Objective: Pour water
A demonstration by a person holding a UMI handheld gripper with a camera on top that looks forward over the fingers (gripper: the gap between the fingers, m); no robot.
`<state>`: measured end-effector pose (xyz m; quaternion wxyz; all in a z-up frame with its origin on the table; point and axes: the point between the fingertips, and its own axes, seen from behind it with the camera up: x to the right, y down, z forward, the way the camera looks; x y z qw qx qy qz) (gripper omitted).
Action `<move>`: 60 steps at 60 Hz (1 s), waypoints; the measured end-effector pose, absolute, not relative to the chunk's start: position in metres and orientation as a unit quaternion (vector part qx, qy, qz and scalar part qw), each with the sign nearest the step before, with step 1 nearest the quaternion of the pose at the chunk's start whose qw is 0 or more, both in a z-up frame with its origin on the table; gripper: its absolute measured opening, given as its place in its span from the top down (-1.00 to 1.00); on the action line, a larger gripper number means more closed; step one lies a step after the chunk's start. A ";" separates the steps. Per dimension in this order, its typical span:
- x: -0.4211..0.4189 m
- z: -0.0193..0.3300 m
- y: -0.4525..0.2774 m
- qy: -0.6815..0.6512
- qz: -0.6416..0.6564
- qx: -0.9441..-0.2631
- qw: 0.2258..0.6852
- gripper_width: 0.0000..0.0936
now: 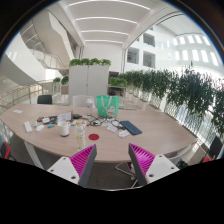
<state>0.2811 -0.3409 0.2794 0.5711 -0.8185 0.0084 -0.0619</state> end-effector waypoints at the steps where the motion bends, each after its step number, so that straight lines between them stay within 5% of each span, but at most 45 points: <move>1: 0.283 0.279 -0.341 0.008 -0.063 -0.818 0.571 -0.49; 11: 0.257 0.282 -0.382 0.009 -0.051 -0.813 0.580 -0.49; 23: 0.197 0.221 -0.350 -0.033 -0.016 -0.798 0.602 -0.48; 43: 0.116 0.109 -0.157 -0.008 0.057 -0.775 0.629 -0.49; 55: 0.118 0.084 -0.059 0.020 0.027 -0.767 0.640 -0.53; 60: 0.111 0.075 -0.038 0.015 0.027 -0.773 0.634 -0.17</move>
